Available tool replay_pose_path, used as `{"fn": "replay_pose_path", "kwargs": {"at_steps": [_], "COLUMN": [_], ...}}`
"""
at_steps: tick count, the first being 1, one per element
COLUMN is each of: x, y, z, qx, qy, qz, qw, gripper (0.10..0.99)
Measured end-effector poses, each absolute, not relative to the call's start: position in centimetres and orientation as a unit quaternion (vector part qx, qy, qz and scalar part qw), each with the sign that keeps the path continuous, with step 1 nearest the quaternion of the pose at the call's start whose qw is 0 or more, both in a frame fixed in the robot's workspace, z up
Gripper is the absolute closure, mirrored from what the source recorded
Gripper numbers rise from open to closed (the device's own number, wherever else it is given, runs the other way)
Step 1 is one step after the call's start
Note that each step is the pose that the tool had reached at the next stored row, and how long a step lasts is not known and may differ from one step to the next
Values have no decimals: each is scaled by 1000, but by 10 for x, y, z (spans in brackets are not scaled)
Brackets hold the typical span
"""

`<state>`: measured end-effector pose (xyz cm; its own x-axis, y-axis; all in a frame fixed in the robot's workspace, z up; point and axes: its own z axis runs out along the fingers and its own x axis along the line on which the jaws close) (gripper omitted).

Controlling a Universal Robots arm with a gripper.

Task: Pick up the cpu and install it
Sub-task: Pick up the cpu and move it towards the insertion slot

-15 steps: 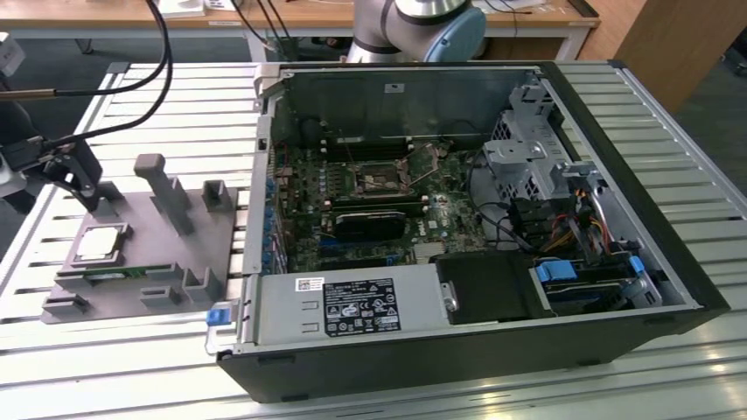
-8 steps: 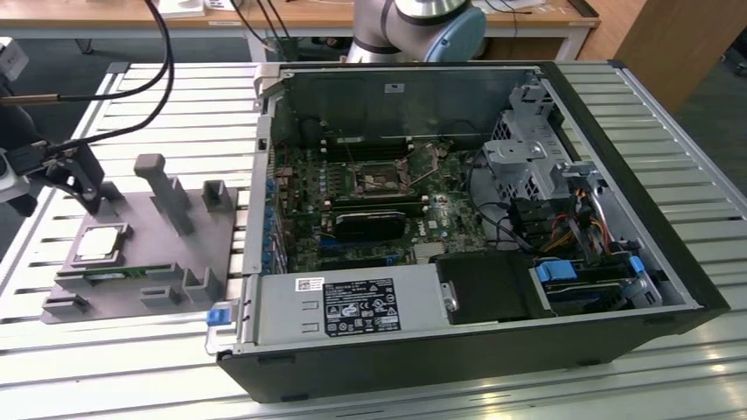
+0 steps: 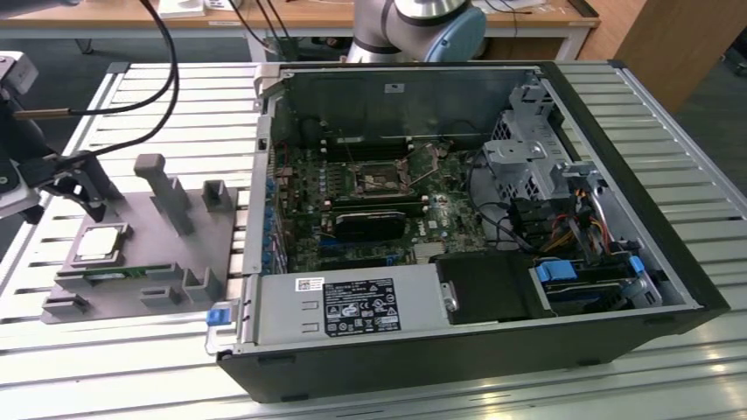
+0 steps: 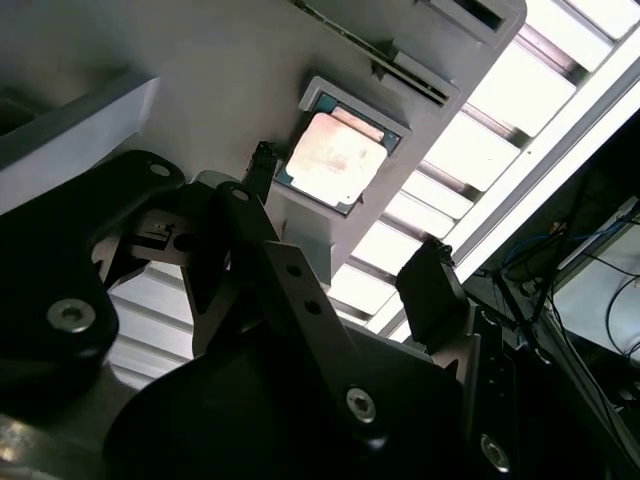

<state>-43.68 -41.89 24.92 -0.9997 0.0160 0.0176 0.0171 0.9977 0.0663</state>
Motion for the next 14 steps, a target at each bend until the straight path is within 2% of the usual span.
{"fn": "replay_pose_path", "kwargs": {"at_steps": [14], "x": [-436], "y": [-419], "z": [240], "qx": [-9], "qy": [-999], "qz": [-33], "qw": [17], "gripper": [325]}}
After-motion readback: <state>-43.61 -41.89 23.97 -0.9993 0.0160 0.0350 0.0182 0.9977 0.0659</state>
